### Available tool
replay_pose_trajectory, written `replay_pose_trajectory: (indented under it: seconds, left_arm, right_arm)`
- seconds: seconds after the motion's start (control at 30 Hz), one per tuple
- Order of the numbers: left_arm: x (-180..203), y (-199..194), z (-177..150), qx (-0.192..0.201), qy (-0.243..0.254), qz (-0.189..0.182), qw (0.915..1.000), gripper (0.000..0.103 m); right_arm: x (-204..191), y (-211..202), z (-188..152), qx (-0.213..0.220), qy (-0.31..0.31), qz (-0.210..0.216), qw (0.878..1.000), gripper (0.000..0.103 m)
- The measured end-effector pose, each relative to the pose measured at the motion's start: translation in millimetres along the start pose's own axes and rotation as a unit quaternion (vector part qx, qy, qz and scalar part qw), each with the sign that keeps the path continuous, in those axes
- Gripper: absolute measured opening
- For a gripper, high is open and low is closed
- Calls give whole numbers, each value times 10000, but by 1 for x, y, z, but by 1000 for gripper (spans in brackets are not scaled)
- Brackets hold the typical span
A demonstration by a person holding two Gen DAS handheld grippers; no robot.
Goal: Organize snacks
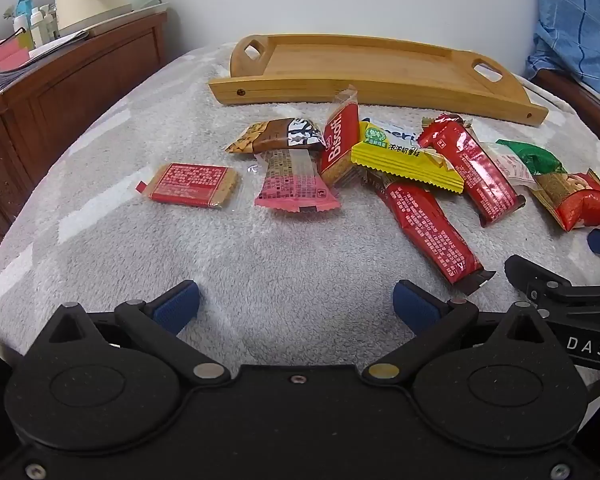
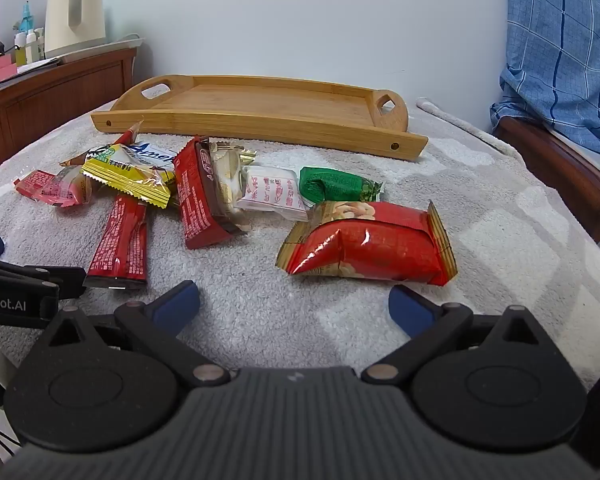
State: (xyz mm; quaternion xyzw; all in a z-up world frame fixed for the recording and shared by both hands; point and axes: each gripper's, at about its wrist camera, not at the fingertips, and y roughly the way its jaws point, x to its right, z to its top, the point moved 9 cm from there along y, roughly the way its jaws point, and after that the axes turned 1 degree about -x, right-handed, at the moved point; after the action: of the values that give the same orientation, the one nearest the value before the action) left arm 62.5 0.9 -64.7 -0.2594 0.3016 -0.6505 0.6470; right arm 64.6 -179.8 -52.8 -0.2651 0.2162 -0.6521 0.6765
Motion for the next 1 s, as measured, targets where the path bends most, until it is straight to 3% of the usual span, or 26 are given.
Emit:
replay_pose_trajectory:
  seconds: [1.0]
  left_arm:
    - [1, 0, -1, -39, -82, -89, 9999, 103]
  right_arm:
    - [0, 0, 0, 6, -3, 0, 10000, 103]
